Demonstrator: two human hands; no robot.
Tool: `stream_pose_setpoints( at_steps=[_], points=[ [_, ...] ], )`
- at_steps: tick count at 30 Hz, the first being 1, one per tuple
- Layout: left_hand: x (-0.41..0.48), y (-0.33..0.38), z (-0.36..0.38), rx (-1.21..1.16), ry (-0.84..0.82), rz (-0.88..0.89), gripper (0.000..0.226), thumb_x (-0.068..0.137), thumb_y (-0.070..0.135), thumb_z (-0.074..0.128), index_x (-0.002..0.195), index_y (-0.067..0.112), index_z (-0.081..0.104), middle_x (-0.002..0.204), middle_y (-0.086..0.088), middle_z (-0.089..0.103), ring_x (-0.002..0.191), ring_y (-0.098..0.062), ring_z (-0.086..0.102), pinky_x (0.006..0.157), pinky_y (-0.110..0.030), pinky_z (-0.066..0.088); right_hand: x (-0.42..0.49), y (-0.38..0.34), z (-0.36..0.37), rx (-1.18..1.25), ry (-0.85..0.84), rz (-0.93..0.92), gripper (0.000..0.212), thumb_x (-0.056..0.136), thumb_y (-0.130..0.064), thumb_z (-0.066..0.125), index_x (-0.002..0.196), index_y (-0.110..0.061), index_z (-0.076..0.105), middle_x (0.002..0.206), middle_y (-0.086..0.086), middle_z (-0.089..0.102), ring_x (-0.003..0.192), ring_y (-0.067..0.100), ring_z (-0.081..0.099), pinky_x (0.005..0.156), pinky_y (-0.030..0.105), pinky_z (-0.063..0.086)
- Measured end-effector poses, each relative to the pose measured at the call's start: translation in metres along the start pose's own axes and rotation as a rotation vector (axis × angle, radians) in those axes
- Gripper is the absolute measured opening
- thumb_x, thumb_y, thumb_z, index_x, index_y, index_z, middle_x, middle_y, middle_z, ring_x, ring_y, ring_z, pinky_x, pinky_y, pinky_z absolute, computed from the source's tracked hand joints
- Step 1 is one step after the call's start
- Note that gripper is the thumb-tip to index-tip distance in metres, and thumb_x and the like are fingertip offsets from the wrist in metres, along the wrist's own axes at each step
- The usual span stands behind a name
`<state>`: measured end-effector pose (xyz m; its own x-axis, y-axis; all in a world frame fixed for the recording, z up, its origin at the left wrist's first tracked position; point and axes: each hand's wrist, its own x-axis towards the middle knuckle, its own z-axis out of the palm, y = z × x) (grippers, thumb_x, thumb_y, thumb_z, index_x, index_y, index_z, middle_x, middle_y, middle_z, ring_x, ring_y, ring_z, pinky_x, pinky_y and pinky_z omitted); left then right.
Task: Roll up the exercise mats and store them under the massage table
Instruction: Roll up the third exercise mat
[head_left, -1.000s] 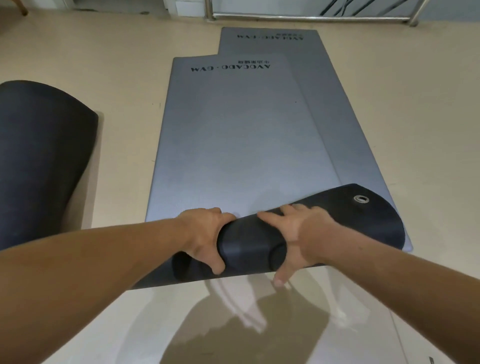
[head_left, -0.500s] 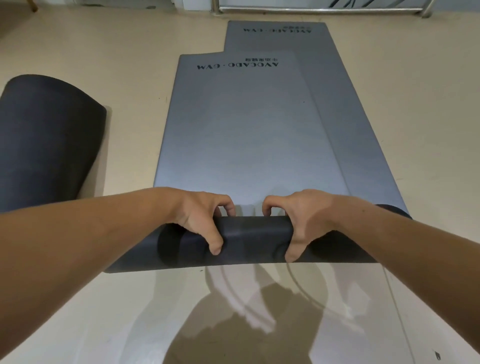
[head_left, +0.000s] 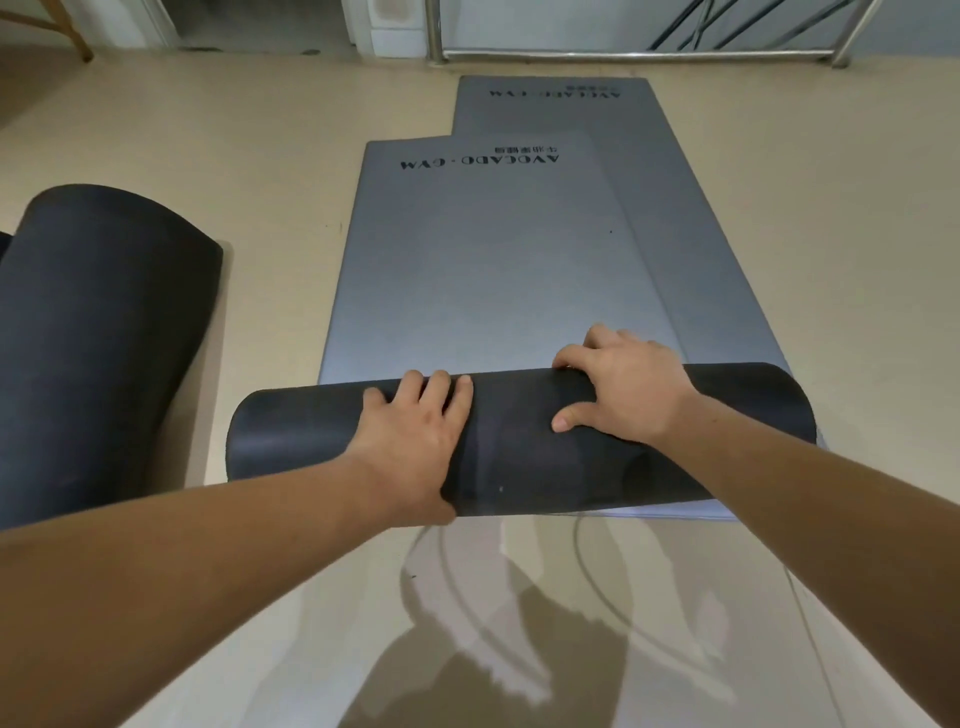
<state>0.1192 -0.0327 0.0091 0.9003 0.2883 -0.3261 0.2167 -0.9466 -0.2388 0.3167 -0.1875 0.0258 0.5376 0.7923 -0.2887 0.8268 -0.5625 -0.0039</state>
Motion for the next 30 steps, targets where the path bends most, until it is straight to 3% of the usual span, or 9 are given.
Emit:
stream_pose_setpoints(
  at_steps=[3,7,9,12,14,16,19,25,30],
  points=[
    [0.011,-0.004,0.006,0.005,0.006,-0.031,0.137,0.065,0.077,0.073,0.163,0.019,-0.005,0.147,-0.007,0.025,0.131,-0.032,0.032,0.101,-0.05,0.044,-0.01,-0.014,-0.001,-0.08,-0.007,-0.044,0.071,0.095,-0.069,0.056,0.155,-0.037,0.038,0.144,0.001,0.049,0.13,0.027,0.05,0.105,0.044,0.045],
    [0.029,-0.025,0.003,-0.12,-0.026,-0.009,0.137,0.056,0.076,0.077,0.163,0.032,0.003,0.15,0.002,0.031,0.133,-0.027,0.035,0.106,-0.047,0.046,-0.02,-0.023,0.009,-0.118,-0.181,-0.044,0.134,0.067,-0.085,0.071,0.167,-0.029,0.001,0.173,0.007,0.007,0.16,0.031,0.009,0.128,0.056,0.016],
    [0.034,-0.031,0.002,-0.16,-0.033,0.009,0.133,0.056,0.074,0.079,0.162,0.037,0.008,0.151,0.007,0.035,0.132,-0.025,0.038,0.105,-0.045,0.048,-0.015,-0.025,0.022,-0.192,-0.191,-0.026,0.146,0.063,-0.081,0.078,0.166,-0.025,-0.009,0.174,0.011,-0.002,0.16,0.035,0.001,0.128,0.06,0.011],
    [0.036,-0.029,0.007,-0.181,0.019,0.027,0.125,0.061,0.07,0.076,0.16,0.037,0.009,0.155,0.003,0.035,0.136,-0.026,0.037,0.112,-0.049,0.042,0.003,-0.02,0.028,-0.174,-0.115,-0.061,0.141,0.056,-0.08,0.081,0.164,-0.027,0.006,0.164,0.009,0.025,0.15,0.034,0.027,0.12,0.058,0.028],
    [0.034,-0.024,0.012,-0.112,0.05,0.01,0.125,0.066,0.074,0.069,0.162,0.033,0.0,0.161,-0.006,0.023,0.146,-0.031,0.027,0.119,-0.057,0.031,0.013,-0.012,0.024,-0.137,-0.086,-0.095,0.135,0.051,-0.08,0.082,0.159,-0.03,0.017,0.15,0.002,0.042,0.137,0.028,0.043,0.113,0.054,0.037],
    [0.03,-0.02,0.018,-0.045,0.048,-0.023,0.133,0.066,0.083,0.064,0.162,0.033,-0.014,0.164,-0.013,0.01,0.151,-0.035,0.017,0.12,-0.062,0.024,0.019,-0.005,0.02,-0.077,-0.084,-0.111,0.127,0.048,-0.078,0.084,0.152,-0.034,0.026,0.137,-0.005,0.053,0.127,0.023,0.052,0.107,0.05,0.041],
    [0.029,-0.021,0.026,-0.039,0.019,-0.047,0.142,0.065,0.083,0.068,0.16,0.032,-0.024,0.165,-0.015,0.01,0.153,-0.036,0.014,0.12,-0.064,0.023,0.025,-0.001,0.016,0.0,-0.122,-0.11,0.112,0.046,-0.075,0.086,0.138,-0.038,0.035,0.12,-0.011,0.061,0.11,0.02,0.061,0.098,0.046,0.042],
    [0.034,-0.032,0.009,-0.146,0.038,0.02,0.121,0.063,0.078,0.071,0.157,0.039,0.006,0.141,0.0,0.047,0.129,-0.026,0.047,0.108,-0.055,0.041,0.023,-0.004,-0.002,0.002,-0.166,-0.121,0.097,0.051,-0.068,0.088,0.129,-0.037,0.039,0.101,-0.015,0.065,0.089,0.019,0.062,0.08,0.037,0.04],
    [0.014,-0.026,0.002,-0.178,-0.027,0.097,0.101,0.063,0.064,0.075,0.146,0.042,0.023,0.113,0.009,0.06,0.102,-0.021,0.061,0.09,-0.043,0.051,0.006,-0.006,-0.013,0.025,-0.285,-0.158,0.091,0.053,-0.062,0.092,0.124,-0.04,0.041,0.087,-0.017,0.058,0.078,0.007,0.057,0.062,0.031,0.041]
  ],
)
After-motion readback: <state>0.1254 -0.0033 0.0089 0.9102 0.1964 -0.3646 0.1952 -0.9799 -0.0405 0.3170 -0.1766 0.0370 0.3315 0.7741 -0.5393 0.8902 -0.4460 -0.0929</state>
